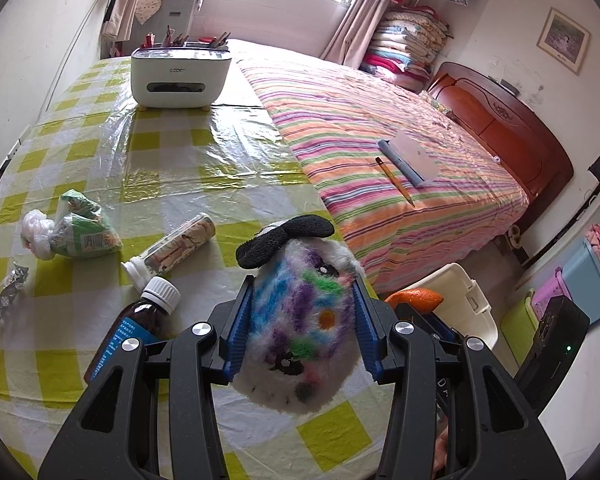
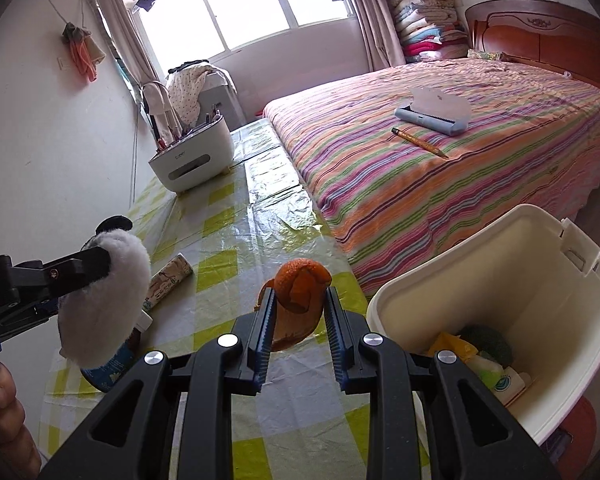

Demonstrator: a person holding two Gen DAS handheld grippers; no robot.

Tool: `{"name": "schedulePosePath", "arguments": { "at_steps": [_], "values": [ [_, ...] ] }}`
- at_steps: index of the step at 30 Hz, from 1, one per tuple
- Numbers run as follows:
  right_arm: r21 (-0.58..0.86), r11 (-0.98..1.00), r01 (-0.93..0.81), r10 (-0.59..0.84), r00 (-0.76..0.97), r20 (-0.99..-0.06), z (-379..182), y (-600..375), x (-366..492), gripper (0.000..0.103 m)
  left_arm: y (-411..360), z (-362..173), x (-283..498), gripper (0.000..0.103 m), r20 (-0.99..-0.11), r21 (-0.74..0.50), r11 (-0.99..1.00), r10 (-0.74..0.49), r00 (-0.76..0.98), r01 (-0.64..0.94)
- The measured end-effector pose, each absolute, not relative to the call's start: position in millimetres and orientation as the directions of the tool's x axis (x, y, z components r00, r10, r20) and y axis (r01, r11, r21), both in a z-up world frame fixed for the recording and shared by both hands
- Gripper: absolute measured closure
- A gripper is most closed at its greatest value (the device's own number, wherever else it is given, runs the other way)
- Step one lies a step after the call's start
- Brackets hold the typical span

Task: Collect trash
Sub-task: 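Carry the orange peel and plush toy over the cream bin and open both grippers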

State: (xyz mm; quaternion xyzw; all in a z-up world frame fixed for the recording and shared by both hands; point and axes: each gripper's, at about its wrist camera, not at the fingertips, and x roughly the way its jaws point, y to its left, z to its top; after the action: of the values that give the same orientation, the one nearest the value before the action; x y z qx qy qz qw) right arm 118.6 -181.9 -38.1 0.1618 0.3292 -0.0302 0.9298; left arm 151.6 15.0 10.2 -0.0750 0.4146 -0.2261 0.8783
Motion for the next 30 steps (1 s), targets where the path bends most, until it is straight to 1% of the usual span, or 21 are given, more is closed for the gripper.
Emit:
{"name": "schedulePosePath", "arguments": {
  "at_steps": [14, 18, 20, 26, 28, 30],
  "values": [
    [0.303, 0.902, 0.307, -0.079, 0.807, -0.585, -31, -242, 91, 0.079, -60, 14, 138, 0.058, -0.683, -0.332, 0.831, -0.538, 0.493, 0.446],
    [0.323, 0.885, 0.335, -0.092, 0.807, -0.583, -32, -255, 87, 0.078, -76, 15, 136, 0.058, -0.682, -0.331, 0.822, -0.548, 0.485, 0.464],
    [0.331, 0.875, 0.354, -0.106, 0.806, -0.583, -32, -261, 84, 0.076, -83, 15, 135, 0.058, -0.685, -0.327, 0.819, -0.549, 0.479, 0.471],
    [0.382, 0.837, 0.392, -0.107, 0.801, -0.588, -34, -277, 77, 0.075, -98, 15, 134, 0.058, -0.683, -0.335, 0.809, -0.562, 0.466, 0.483],
    [0.392, 0.828, 0.401, -0.107, 0.800, -0.591, -35, -279, 76, 0.071, -103, 14, 135, 0.058, -0.685, -0.339, 0.806, -0.565, 0.461, 0.484],
    [0.408, 0.812, 0.418, -0.120, 0.803, -0.584, -34, -284, 72, 0.060, -105, 13, 136, 0.058, -0.685, -0.344, 0.806, -0.566, 0.458, 0.482]
  ]
}}
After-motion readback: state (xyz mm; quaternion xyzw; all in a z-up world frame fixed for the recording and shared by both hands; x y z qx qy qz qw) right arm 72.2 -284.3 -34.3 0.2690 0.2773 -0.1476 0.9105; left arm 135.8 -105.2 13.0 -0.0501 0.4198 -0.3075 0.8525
